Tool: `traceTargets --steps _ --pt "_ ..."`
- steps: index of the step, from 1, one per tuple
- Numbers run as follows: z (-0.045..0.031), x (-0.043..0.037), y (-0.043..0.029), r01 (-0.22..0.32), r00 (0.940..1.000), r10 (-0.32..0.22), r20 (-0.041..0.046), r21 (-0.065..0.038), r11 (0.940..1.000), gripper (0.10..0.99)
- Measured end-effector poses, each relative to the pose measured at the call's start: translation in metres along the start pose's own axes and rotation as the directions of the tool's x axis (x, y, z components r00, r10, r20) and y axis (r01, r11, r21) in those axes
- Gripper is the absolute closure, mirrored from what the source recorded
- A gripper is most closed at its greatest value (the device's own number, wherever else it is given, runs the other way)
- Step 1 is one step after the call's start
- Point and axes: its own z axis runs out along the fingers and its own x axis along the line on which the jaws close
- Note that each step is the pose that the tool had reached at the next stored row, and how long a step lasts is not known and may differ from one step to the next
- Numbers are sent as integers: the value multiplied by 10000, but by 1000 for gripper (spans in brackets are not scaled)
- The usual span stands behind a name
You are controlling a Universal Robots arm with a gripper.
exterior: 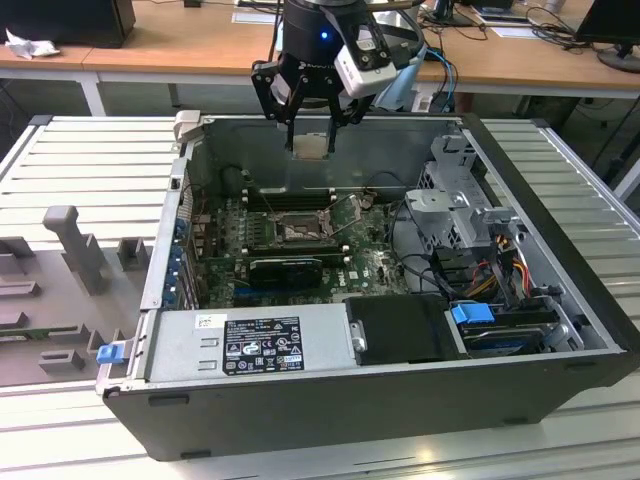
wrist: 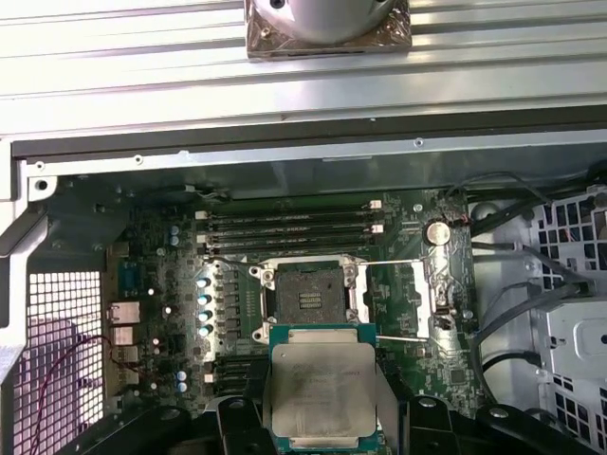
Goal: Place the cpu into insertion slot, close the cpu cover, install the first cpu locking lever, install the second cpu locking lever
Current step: 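Place the cpu into insertion slot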
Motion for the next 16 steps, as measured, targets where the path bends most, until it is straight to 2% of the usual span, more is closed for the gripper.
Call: traceTargets --steps 16 --pt "0 0 0 -175 9998 175 16 -4 9998 557"
